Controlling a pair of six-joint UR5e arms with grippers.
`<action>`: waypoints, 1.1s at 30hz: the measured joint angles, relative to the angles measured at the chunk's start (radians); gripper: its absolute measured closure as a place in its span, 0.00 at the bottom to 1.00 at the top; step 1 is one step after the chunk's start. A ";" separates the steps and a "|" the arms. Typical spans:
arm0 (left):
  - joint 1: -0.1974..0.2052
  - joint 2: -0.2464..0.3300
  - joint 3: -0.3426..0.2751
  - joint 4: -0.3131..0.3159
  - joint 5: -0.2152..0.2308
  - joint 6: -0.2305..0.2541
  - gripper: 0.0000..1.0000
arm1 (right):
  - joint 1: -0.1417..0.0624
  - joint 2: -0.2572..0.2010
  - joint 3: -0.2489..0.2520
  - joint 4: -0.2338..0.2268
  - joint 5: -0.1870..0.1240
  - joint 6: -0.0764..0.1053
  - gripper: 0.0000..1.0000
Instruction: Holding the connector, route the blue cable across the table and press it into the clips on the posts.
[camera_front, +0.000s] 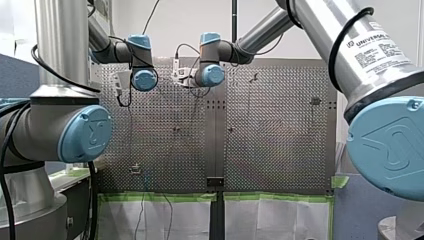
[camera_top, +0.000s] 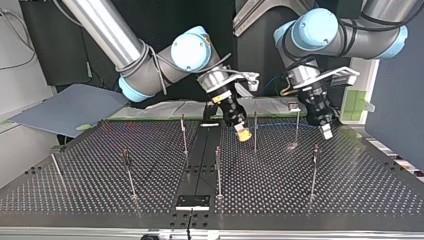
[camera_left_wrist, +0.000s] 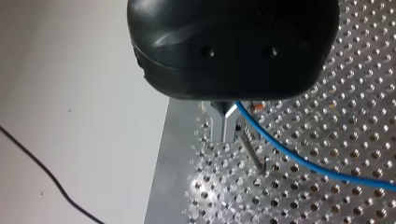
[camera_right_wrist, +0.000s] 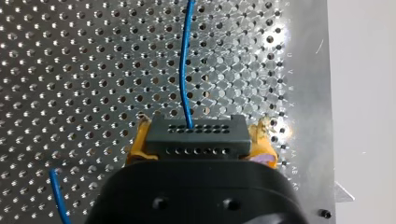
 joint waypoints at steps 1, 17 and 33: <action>0.010 0.000 0.000 0.002 0.011 -0.005 1.00 | 0.000 0.003 -0.010 0.004 0.000 0.000 1.00; 0.088 -0.042 0.030 0.031 0.141 -0.054 1.00 | 0.000 0.062 -0.148 0.043 0.000 0.000 1.00; 0.152 -0.102 0.059 0.074 0.218 -0.086 1.00 | -0.006 0.127 -0.284 0.055 0.000 0.000 1.00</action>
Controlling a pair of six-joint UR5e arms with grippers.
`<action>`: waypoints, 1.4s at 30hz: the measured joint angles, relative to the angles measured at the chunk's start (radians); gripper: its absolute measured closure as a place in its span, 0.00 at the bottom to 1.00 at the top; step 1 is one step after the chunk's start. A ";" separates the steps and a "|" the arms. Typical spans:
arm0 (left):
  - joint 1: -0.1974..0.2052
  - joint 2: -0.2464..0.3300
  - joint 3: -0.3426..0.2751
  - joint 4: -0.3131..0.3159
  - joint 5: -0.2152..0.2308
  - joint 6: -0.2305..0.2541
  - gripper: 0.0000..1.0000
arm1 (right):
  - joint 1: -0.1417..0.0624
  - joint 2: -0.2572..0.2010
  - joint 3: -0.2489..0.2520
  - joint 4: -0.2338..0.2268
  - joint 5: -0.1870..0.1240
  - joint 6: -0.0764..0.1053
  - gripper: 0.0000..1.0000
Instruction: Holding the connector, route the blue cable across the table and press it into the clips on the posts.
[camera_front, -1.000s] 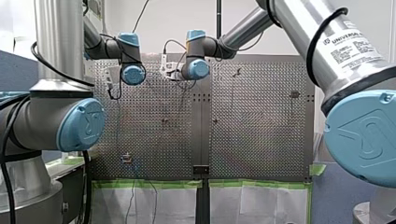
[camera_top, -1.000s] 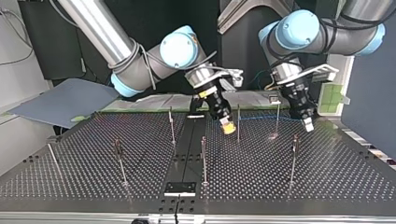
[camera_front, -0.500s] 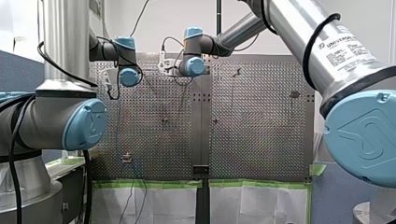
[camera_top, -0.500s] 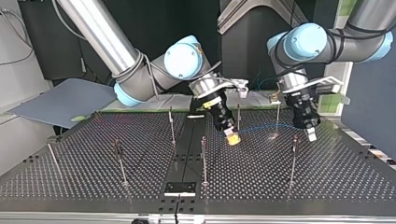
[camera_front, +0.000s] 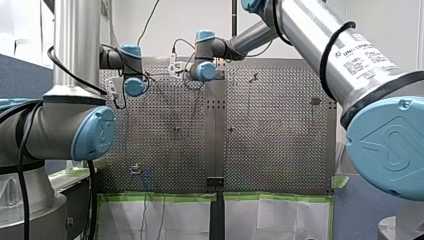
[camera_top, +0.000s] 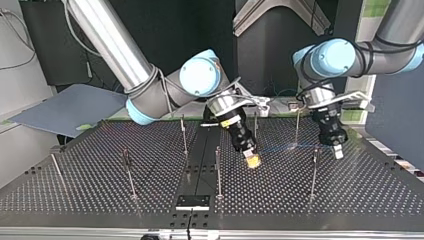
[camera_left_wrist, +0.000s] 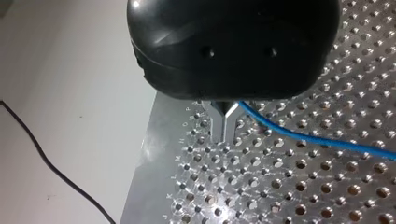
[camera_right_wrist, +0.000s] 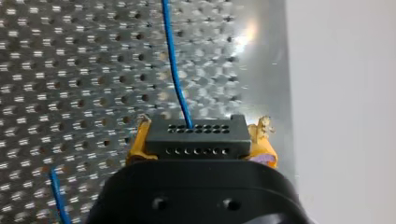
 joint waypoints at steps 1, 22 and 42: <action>0.004 -0.002 0.002 0.007 0.006 -0.004 1.00 | -0.001 0.000 -0.012 0.001 0.000 0.000 1.00; 0.067 -0.137 0.097 0.023 0.093 -0.043 1.00 | -0.007 0.009 -0.199 0.021 0.003 0.000 1.00; 0.080 -0.095 0.098 -0.118 0.059 -0.110 0.00 | 0.008 0.061 -0.212 0.095 0.047 -0.019 1.00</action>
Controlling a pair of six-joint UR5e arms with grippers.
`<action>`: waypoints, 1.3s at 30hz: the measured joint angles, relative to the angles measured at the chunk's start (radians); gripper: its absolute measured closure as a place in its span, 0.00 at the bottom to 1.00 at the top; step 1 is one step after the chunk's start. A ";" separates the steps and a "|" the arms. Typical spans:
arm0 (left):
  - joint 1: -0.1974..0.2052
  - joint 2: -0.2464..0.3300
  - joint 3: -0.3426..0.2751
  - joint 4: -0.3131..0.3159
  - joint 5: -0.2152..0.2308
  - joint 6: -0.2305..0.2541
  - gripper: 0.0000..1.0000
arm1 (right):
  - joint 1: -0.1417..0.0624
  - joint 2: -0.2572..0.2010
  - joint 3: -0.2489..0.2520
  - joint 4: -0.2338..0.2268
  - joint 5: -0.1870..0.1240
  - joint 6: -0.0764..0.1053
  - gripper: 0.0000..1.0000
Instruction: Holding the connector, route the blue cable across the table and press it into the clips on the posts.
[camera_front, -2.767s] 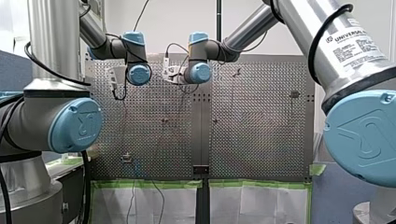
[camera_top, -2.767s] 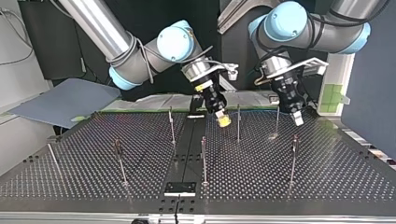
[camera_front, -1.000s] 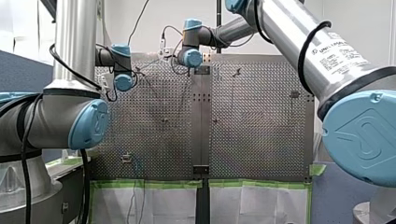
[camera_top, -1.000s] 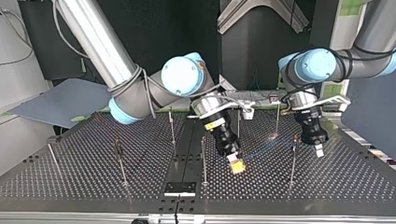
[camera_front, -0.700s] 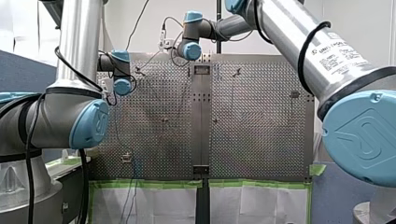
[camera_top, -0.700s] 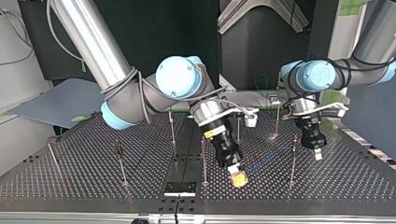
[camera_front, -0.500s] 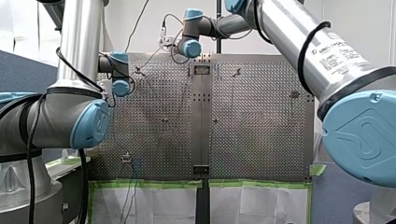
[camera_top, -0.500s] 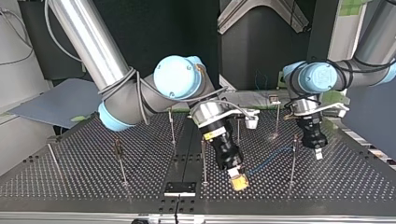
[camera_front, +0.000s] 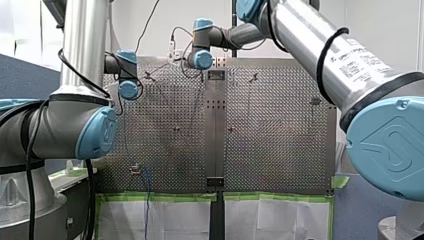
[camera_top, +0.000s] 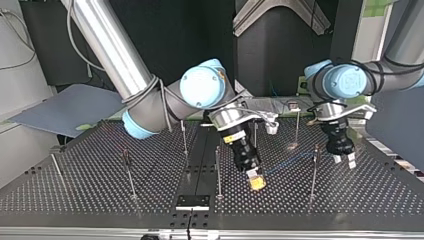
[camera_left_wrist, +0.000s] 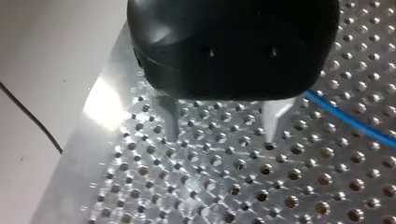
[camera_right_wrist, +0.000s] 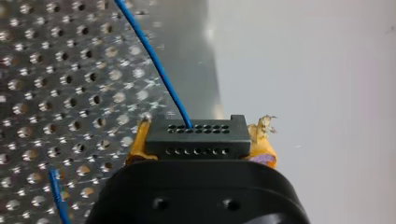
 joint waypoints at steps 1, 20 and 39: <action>0.001 0.009 0.000 -0.010 -0.005 0.001 0.00 | 0.001 0.003 0.000 0.001 0.002 0.000 1.00; -0.036 0.096 -0.042 -0.176 0.046 -0.027 0.00 | 0.007 0.059 0.001 0.017 0.016 0.011 1.00; -0.084 0.200 -0.094 -0.341 0.049 -0.036 0.00 | -0.003 0.067 0.025 0.019 0.020 0.012 1.00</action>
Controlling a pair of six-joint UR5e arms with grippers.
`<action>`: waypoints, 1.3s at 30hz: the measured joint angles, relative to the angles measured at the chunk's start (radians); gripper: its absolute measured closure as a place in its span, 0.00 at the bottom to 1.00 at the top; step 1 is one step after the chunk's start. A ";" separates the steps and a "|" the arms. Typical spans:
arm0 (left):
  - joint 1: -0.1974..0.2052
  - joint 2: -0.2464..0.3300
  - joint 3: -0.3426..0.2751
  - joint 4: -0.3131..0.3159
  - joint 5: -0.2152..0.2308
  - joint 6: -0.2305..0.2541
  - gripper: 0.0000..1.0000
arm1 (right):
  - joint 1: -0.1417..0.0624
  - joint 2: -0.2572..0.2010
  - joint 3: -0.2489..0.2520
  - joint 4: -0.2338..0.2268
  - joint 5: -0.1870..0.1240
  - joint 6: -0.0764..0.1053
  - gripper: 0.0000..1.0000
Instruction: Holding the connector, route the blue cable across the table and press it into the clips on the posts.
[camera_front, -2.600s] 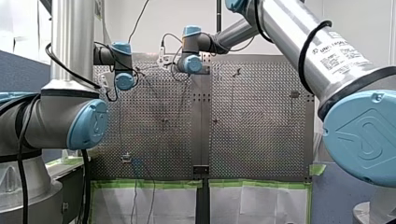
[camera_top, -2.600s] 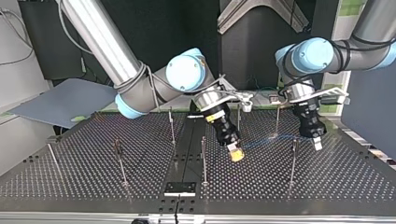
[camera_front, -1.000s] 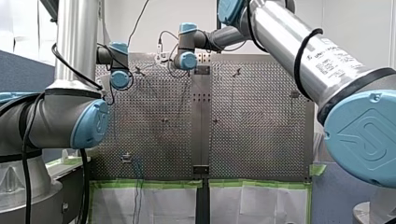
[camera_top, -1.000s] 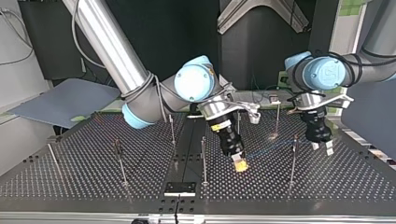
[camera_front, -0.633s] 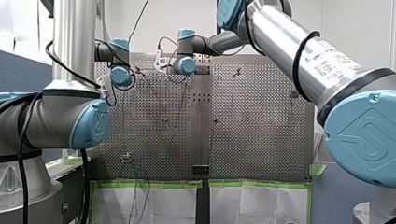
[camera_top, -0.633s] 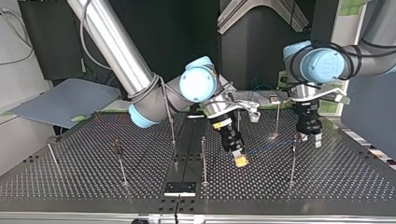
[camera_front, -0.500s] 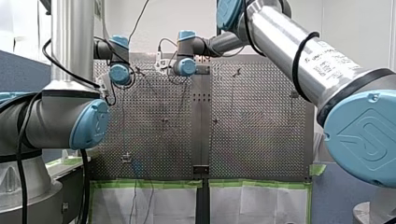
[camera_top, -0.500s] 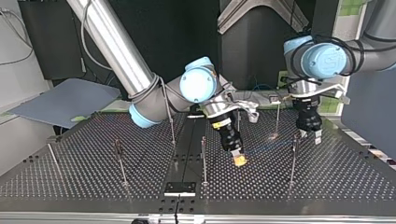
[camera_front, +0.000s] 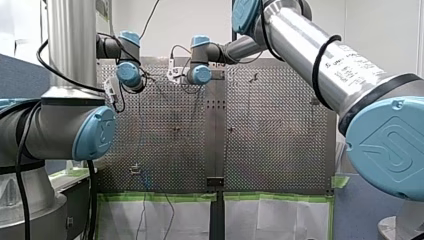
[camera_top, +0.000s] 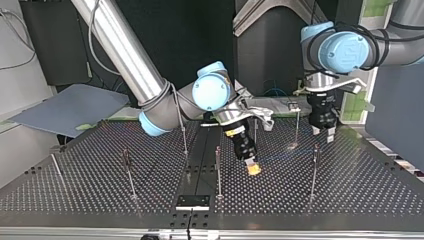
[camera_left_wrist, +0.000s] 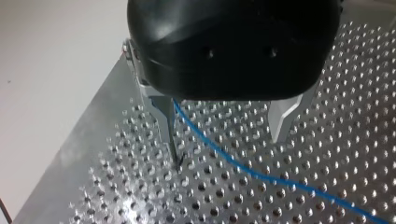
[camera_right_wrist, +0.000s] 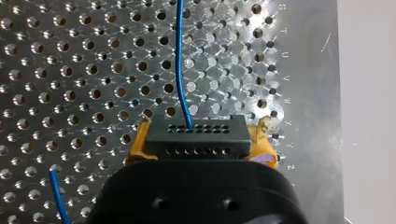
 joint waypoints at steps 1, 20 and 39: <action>-0.003 0.010 -0.004 -0.011 0.000 0.000 0.00 | 0.000 0.001 0.002 0.000 0.000 0.000 1.00; -0.069 0.087 -0.015 -0.035 0.033 0.122 0.00 | -0.011 0.003 0.006 0.018 0.039 0.003 1.00; -0.102 0.025 0.058 0.050 0.017 0.251 0.00 | -0.011 0.004 0.006 0.019 0.039 0.002 1.00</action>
